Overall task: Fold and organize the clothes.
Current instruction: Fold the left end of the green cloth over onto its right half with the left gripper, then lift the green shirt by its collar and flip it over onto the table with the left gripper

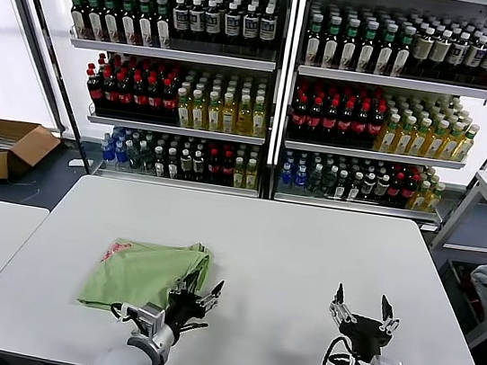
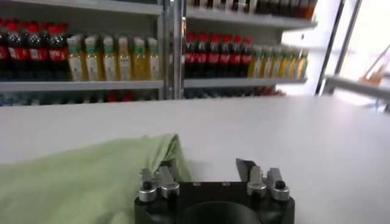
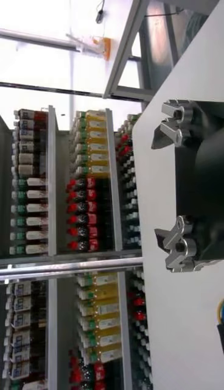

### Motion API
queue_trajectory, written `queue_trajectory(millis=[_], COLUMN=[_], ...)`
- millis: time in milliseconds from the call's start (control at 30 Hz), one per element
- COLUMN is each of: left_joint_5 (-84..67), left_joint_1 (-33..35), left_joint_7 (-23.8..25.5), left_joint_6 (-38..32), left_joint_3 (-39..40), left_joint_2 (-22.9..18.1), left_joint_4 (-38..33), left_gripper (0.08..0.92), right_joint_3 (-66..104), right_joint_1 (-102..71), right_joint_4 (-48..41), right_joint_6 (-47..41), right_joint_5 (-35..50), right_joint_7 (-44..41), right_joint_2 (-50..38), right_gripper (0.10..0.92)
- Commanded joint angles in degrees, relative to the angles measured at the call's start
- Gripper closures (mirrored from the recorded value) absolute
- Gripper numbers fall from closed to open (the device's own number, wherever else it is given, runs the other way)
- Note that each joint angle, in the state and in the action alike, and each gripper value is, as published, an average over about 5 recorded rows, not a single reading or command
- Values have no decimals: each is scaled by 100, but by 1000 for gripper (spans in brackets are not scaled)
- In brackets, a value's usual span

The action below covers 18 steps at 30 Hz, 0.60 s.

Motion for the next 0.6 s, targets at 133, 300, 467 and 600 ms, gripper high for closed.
queue_trajectory(millis=[133,300,467,600], left_joint_5=[-1963,-1139,-993,-972], left_joint_1=[-13,202,367,353], left_joint_7=[-577,-450,-279,-195], left_joint_6=[74,-73,-127,-134], left_joint_3=[-2069,-2996,-3056,-2821], left_joint_2=[736,1342,1340,1202], left_joint_4=[-1370,-336,218,459], left_gripper=[209,178,177,177], right_joint_3=[-346,-489,-542,-538], right_joint_1=[409,600,690,681], right_joint_4=[-131,-230,-280,-256], right_joint_6=[-111,-159,-187,-194], right_joint_5=[-14,-19,-12,-12], right_joint_7=[12,15,12,10], right_joint_2=[-22,-31,-11,-7], right_gripper=[203,203,203,203])
